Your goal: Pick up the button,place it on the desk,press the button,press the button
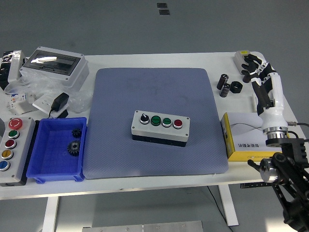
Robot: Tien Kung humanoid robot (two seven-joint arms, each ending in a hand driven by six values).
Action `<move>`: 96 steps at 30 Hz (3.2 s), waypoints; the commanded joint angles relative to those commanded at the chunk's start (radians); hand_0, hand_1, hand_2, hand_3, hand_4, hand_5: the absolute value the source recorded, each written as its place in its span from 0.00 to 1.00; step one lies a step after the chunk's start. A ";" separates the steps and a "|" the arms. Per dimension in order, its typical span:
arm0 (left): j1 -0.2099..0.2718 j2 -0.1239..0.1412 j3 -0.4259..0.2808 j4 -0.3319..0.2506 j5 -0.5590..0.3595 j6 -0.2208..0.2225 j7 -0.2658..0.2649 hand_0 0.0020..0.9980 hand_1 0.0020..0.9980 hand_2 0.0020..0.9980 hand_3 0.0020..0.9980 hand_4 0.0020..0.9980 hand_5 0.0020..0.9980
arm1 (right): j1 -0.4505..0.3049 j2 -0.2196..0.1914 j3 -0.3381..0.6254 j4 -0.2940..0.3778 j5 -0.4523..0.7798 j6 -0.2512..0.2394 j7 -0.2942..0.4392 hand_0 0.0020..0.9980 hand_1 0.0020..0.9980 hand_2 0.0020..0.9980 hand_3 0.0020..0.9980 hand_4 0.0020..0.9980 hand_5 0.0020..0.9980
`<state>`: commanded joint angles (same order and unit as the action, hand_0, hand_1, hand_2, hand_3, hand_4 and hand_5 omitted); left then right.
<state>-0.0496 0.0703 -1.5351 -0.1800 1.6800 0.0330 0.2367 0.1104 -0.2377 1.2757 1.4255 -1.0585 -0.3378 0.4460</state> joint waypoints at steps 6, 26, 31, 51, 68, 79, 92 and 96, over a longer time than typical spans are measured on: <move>-0.002 0.005 0.000 0.000 0.001 -0.001 -0.002 0.61 0.48 0.52 0.60 0.60 0.20 | -0.014 -0.005 0.048 0.018 -0.001 0.003 0.004 0.80 0.77 0.76 0.71 0.77 0.64; -0.023 0.038 -0.008 0.000 0.067 -0.017 0.011 0.62 0.50 0.53 0.60 0.61 0.21 | -0.015 -0.011 0.083 0.027 -0.003 0.008 0.007 0.78 0.74 0.75 0.68 0.79 0.69; -0.024 0.042 -0.015 0.000 0.073 -0.017 0.012 0.62 0.51 0.53 0.60 0.62 0.21 | -0.016 -0.009 0.080 0.028 -0.001 0.009 0.008 0.78 0.74 0.74 0.68 0.79 0.69; -0.020 0.040 -0.022 0.000 0.074 -0.015 0.012 0.62 0.52 0.53 0.60 0.62 0.22 | -0.020 -0.006 0.086 0.028 -0.003 0.009 0.008 0.78 0.73 0.74 0.68 0.79 0.69; -0.006 0.026 -0.026 0.000 0.058 -0.009 0.016 0.61 0.52 0.53 0.60 0.62 0.22 | -0.021 -0.008 0.085 0.025 -0.003 0.009 0.007 0.78 0.73 0.74 0.68 0.79 0.70; -0.006 0.025 -0.022 0.000 0.041 -0.007 0.019 0.61 0.52 0.53 0.60 0.62 0.22 | -0.021 -0.004 0.088 0.010 0.007 0.016 -0.004 0.78 0.73 0.74 0.68 0.79 0.69; -0.003 0.022 -0.023 0.000 0.038 -0.005 0.024 0.61 0.52 0.53 0.60 0.62 0.22 | -0.023 -0.002 0.081 0.003 0.009 0.019 -0.006 0.79 0.74 0.74 0.70 0.80 0.67; -0.006 0.021 -0.026 0.000 0.042 -0.004 0.023 0.61 0.52 0.53 0.60 0.62 0.22 | -0.021 -0.001 0.080 0.002 0.009 0.019 -0.006 0.79 0.74 0.74 0.70 0.80 0.67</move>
<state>-0.0554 0.0916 -1.5615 -0.1800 1.7216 0.0287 0.2597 0.0889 -0.2388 1.3559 1.4272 -1.0491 -0.3189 0.4397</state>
